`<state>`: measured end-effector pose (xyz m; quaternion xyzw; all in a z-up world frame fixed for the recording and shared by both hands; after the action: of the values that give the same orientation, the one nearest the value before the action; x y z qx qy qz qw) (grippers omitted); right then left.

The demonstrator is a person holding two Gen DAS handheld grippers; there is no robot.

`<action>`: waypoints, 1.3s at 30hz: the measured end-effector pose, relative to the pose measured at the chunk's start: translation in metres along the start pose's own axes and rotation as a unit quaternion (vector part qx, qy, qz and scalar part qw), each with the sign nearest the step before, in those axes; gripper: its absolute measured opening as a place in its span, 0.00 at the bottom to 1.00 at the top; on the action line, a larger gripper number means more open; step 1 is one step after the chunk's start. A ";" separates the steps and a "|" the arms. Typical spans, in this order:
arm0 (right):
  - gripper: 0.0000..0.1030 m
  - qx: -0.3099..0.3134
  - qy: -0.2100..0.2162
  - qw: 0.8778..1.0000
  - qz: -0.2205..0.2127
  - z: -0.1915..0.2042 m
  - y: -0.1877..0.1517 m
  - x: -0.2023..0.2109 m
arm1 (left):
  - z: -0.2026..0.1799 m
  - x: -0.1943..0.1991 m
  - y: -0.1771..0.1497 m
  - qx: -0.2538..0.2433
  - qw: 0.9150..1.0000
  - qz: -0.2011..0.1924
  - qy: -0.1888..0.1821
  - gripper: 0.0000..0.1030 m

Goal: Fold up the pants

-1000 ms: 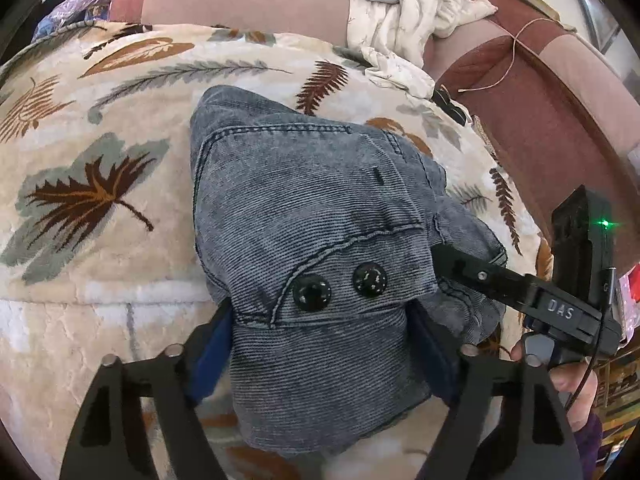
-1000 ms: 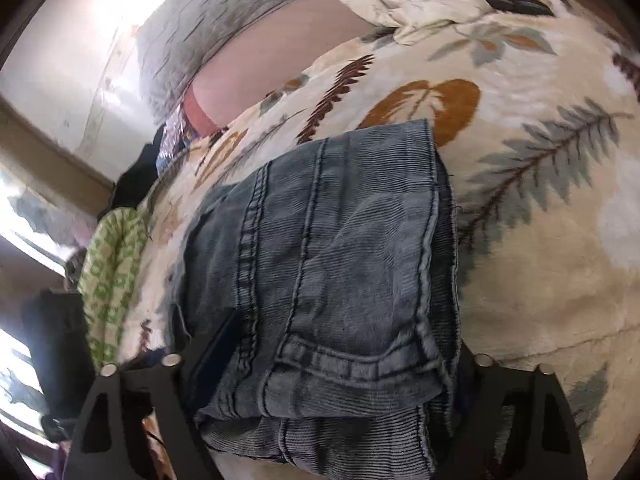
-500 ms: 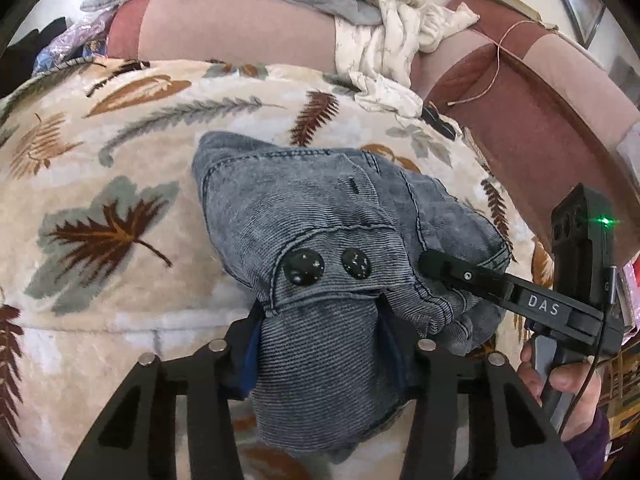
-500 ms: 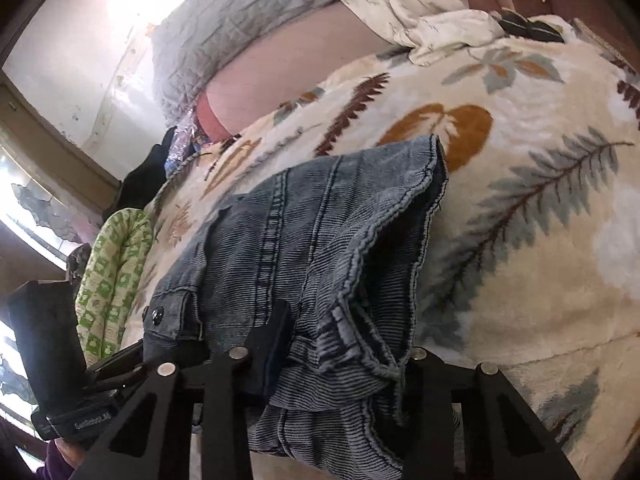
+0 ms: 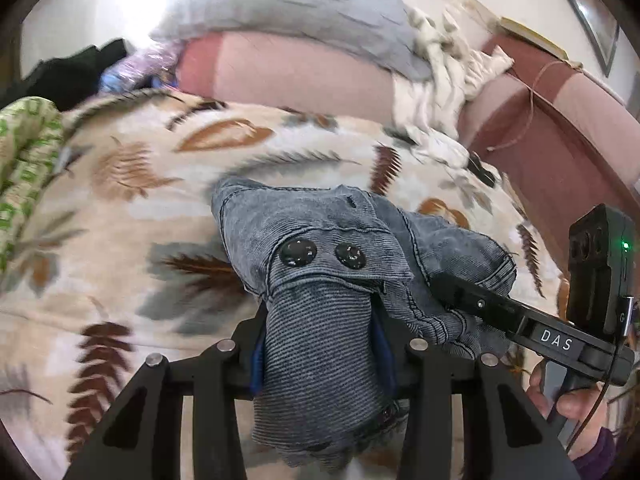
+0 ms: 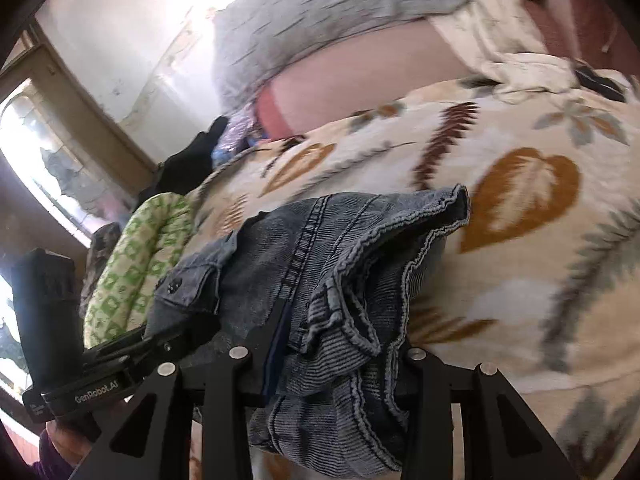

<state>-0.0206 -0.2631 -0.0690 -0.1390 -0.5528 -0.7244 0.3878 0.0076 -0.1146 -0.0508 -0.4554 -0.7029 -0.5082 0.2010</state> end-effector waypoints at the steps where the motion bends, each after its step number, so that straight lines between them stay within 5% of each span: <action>1: 0.39 0.003 0.008 1.000 0.001 0.007 0.001 -0.004 | 0.008 0.005 0.002 -0.001 1.000 -0.008 0.007 0.44; 7: 0.39 0.034 0.019 0.998 0.049 0.043 -0.021 -0.040 | 0.055 -0.003 -0.022 0.006 0.999 0.009 0.048 0.44; 10: 0.39 0.042 0.010 0.996 0.075 0.043 -0.037 -0.049 | 0.066 -0.015 -0.035 -0.007 0.997 0.004 0.073 0.57; 19: 0.66 -0.028 0.024 0.993 0.109 0.019 -0.058 -0.061 | 0.071 -0.013 -0.039 -0.031 0.995 0.005 0.099 0.69; 25: 0.71 0.004 -0.004 0.996 0.092 0.027 -0.054 -0.038 | 0.062 0.024 -0.034 -0.093 0.983 -0.054 0.152 0.69; 34: 0.74 0.064 -0.071 0.995 -0.007 0.050 -0.031 0.021 | 0.075 0.080 -0.027 -0.074 0.975 -0.104 0.184 0.71; 39: 0.74 0.097 -0.082 0.992 -0.022 0.080 -0.036 0.031 | 0.081 0.100 -0.031 -0.077 0.968 -0.121 0.204 0.71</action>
<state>-0.0848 -0.2002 -0.0467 -0.1478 -0.6529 -0.6620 0.3371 -0.0544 -0.0004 -0.0252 -0.2674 -0.6557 -0.6634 0.2418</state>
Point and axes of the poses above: each gripper's, at about its wrist camera, not at the fingertips, and x roughly against the way its jaws point, z to its left, y to its top, the point moved 10 cm from there along -x, roughly the way its jaws point, and after that the axes turned 15 degrees about x, right-handed, at the moved point
